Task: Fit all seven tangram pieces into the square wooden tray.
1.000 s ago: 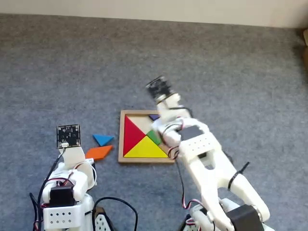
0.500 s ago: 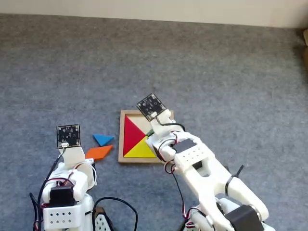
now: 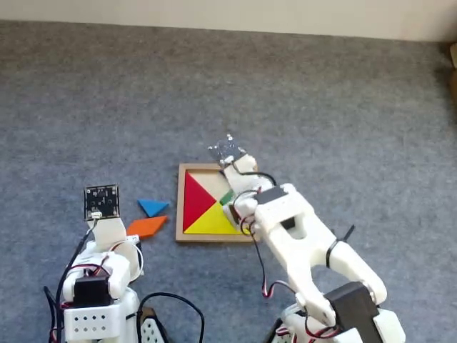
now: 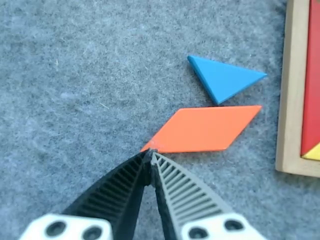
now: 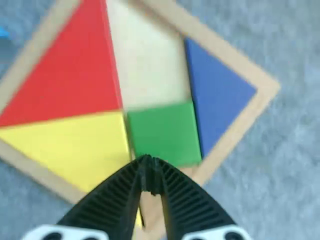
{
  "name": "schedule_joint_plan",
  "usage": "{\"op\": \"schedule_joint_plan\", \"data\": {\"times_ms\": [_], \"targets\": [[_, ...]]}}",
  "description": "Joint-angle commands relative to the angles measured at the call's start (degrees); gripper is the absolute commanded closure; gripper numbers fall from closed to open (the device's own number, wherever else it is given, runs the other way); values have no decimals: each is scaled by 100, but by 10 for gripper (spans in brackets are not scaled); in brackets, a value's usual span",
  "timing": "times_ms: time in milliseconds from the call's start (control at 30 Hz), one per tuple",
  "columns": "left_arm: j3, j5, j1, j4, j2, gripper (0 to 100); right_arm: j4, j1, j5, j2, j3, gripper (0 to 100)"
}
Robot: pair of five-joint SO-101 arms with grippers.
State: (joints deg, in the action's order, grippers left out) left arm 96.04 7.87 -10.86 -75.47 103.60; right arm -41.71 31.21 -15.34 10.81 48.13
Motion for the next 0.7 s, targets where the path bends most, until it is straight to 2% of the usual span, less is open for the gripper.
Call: {"op": "schedule_joint_plan", "data": {"times_ms": [0, 233, 467, 667], "targets": [[119, -44, -40, -18, 4, 993, -954, -154, -281, -4, -488, 993], [119, -44, -40, -18, 4, 993, -1622, -154, -79, 505, -848, 994], [119, -44, -40, -18, 4, 993, -1736, -154, 440, 2404, -479, 994], [119, -44, -40, -18, 4, 993, -1701, -163, 844, 4040, 541, 992]]}}
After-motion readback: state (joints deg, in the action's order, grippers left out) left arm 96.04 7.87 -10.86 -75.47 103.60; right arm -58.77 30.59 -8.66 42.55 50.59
